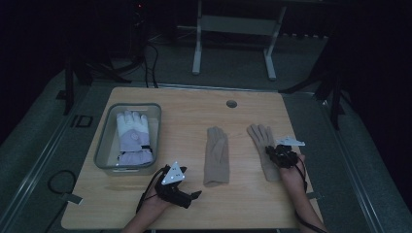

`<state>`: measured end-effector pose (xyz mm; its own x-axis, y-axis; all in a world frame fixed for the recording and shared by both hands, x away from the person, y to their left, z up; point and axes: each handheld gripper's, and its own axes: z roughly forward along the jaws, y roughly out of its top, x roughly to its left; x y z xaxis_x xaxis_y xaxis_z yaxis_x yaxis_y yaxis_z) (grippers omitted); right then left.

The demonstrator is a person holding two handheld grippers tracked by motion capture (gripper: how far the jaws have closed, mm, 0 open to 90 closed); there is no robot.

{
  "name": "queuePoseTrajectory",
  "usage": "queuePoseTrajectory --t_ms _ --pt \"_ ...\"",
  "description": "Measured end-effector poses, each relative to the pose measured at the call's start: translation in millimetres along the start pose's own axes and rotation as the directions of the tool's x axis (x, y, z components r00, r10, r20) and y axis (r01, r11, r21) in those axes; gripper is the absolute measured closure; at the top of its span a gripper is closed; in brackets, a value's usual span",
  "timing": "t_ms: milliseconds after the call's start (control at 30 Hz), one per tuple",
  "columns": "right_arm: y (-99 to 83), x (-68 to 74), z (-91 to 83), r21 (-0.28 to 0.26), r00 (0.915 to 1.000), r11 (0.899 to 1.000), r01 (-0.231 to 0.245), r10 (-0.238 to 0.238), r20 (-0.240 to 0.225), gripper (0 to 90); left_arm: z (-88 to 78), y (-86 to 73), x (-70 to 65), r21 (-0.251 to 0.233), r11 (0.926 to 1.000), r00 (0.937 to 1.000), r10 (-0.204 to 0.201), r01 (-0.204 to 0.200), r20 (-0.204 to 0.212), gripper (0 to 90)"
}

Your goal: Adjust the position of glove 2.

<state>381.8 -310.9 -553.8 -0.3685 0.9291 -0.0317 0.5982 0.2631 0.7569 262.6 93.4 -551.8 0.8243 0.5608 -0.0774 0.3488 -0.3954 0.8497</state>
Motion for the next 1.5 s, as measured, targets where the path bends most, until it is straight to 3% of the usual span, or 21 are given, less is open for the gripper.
queuePoseTrajectory --t_ms 200,367,433,633,767,900,933,967,1033,1133,1267,1367,1500 --pt "11.2 9.8 -15.8 -0.028 0.9929 0.996 -0.083 0.085 0.083 83.8 -1.4 0.3 0.3 -0.003 1.0 1.0 0.002 -0.002 -0.005 1.3" --pt "16.0 10.8 -36.4 -0.057 0.9754 0.982 -0.178 0.183 0.123 83.6 -1.3 0.8 -0.2 -0.007 1.0 1.0 0.001 -0.001 -0.006 1.4" --pt "11.5 11.2 -38.5 -0.025 0.9741 0.985 -0.17 0.172 0.146 83.3 -0.8 1.0 -0.8 -0.005 1.0 1.0 0.004 -0.004 -0.005 1.4" --pt "-0.9 7.1 -30.1 0.034 0.9775 0.986 -0.165 0.158 0.139 80.4 -1.0 1.0 -0.5 -0.006 1.0 1.0 0.003 -0.003 -0.005 1.4" --pt "-7.2 3.8 -23.0 0.064 0.9831 0.985 -0.157 0.15 0.105 66.3 -0.8 0.7 -0.1 -0.003 1.0 1.0 0.004 -0.005 -0.004 1.4" --pt "-7.6 1.5 -23.3 0.07 0.987 0.987 -0.144 0.139 0.081 58.7 -0.8 0.8 -0.7 -0.001 1.0 1.0 0.008 -0.008 -0.003 1.4" --pt "-6.4 0.2 -25.2 0.068 0.9885 0.988 -0.136 0.13 0.077 58.1 -1.5 0.8 -0.6 -0.004 1.0 1.0 0.005 -0.005 -0.002 1.4" --pt "-3.4 -1.5 -30.1 0.045 0.9953 0.996 -0.075 0.072 0.065 53.9 -1.8 0.7 -0.5 -0.004 1.0 1.0 0.007 -0.007 -0.003 1.4" --pt "-1.7 -3.4 -32.7 0.035 0.9989 0.999 -0.014 0.013 0.045 53.3 -2.3 0.5 -0.2 -0.005 1.0 1.0 0.004 -0.004 -0.004 1.4" --pt "-2.9 -4.5 -33.9 0.04 0.9993 0.999 0.034 -0.034 0.012 53.4 -3.0 0.3 -0.3 -0.005 1.0 1.0 0.006 -0.007 -0.004 1.4" --pt "-8.7 -6.7 -31.7 0.056 0.9992 0.998 0.039 -0.039 -0.005 54.8 -4.5 -0.8 0.2 -0.004 1.0 1.0 0.006 -0.006 -0.008 1.4" --pt "-14.3 -7.2 -27.7 0.072 0.9978 0.995 0.067 -0.066 -0.008 55.7 -4.6 -1.5 -1.3 0.009 0.9995 0.9992 0.031 -0.031 -0.026 1.4" --pt "-20.9 -8.7 -25.5 0.041 0.9995 0.999 0.016 -0.015 -0.026 63.9 -4.0 -1.5 -1.2 0.007 0.9996 0.9994 0.028 -0.028 -0.019 1.4"
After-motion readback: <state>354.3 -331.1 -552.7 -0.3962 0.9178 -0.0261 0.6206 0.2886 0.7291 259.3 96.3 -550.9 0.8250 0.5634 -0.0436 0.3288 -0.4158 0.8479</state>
